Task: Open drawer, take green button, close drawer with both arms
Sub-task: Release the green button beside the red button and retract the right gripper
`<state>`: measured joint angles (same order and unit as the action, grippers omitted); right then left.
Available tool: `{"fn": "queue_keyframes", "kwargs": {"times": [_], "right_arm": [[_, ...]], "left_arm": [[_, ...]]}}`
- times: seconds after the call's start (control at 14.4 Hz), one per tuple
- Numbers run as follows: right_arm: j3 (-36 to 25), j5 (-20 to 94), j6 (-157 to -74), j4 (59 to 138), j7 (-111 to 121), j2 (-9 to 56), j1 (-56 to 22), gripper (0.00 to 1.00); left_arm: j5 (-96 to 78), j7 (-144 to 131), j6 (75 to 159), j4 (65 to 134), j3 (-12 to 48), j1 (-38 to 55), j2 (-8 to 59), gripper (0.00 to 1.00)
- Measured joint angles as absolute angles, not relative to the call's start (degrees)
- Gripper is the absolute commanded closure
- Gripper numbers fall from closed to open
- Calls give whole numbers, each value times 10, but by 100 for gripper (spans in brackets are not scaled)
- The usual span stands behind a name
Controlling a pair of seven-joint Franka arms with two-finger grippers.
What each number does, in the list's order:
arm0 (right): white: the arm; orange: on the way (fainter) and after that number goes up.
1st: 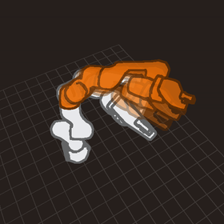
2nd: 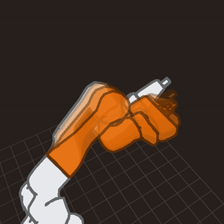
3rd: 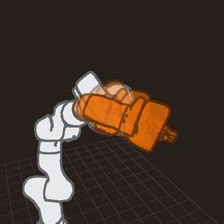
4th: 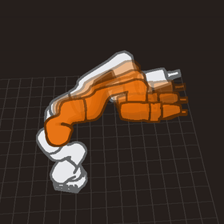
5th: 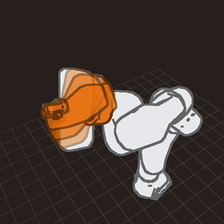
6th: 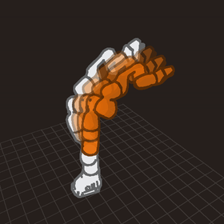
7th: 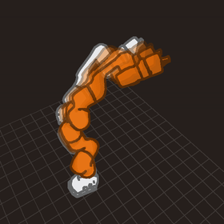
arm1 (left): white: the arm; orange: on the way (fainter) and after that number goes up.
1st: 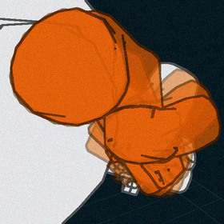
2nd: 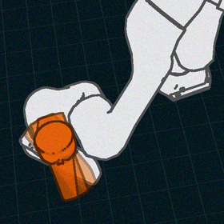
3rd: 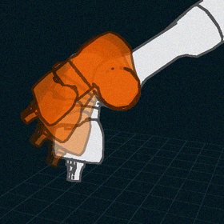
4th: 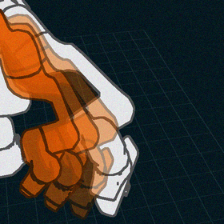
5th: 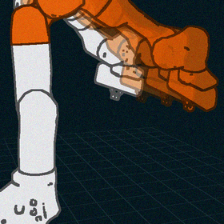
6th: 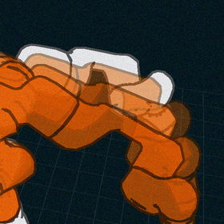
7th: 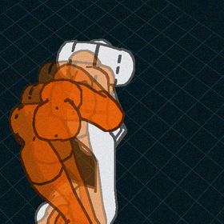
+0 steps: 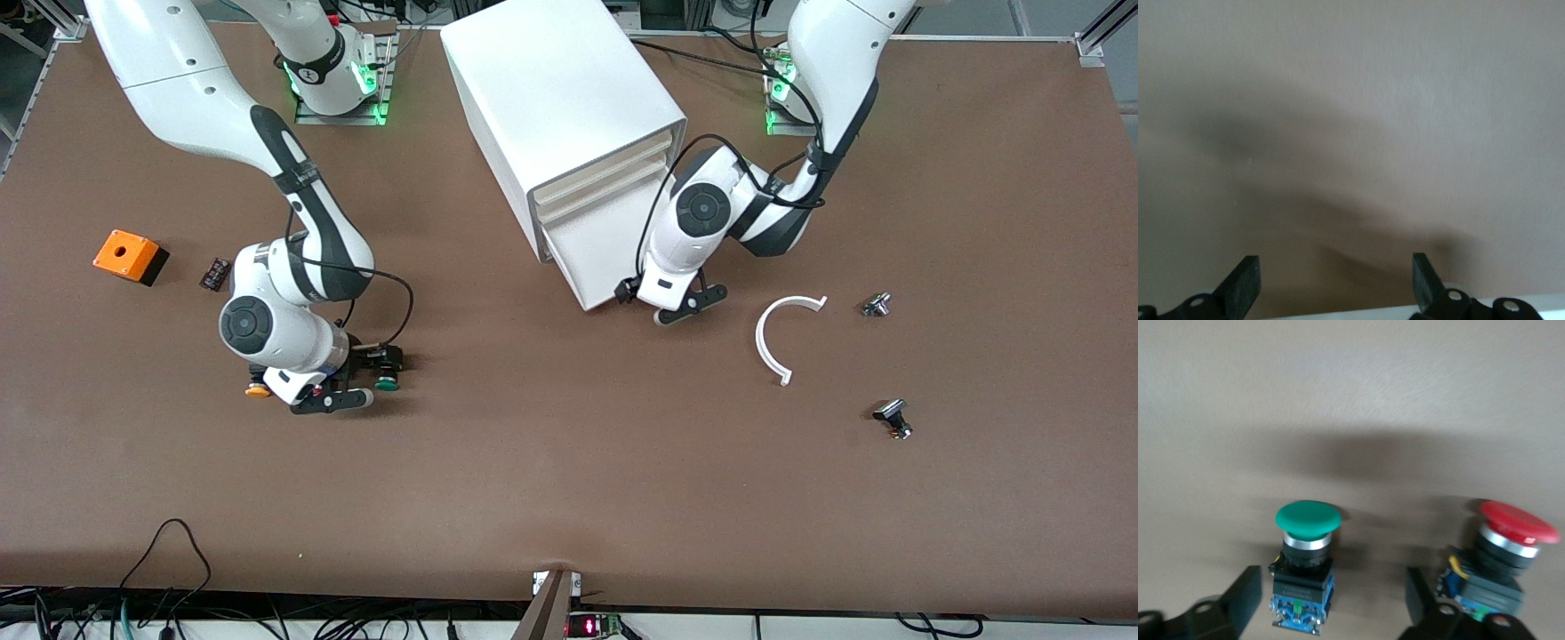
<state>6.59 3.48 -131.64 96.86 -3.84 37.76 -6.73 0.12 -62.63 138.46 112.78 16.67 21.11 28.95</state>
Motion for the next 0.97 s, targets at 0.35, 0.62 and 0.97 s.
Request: {"fn": "queue_keyframes", "kwargs": {"times": [0.35,0.62,0.97], "right_arm": [[60,39,-1250,934,-32,301,-29,1],[38,10,-1199,930,-30,223,-27,1],[29,-4,-1075,905,-53,147,-26,1]], "left_arm": [[1,-661,1368,1131,196,222,289,0],[1,-672,1368,1142,224,223,289,0],[1,-675,1367,1153,243,225,289,0]]}}
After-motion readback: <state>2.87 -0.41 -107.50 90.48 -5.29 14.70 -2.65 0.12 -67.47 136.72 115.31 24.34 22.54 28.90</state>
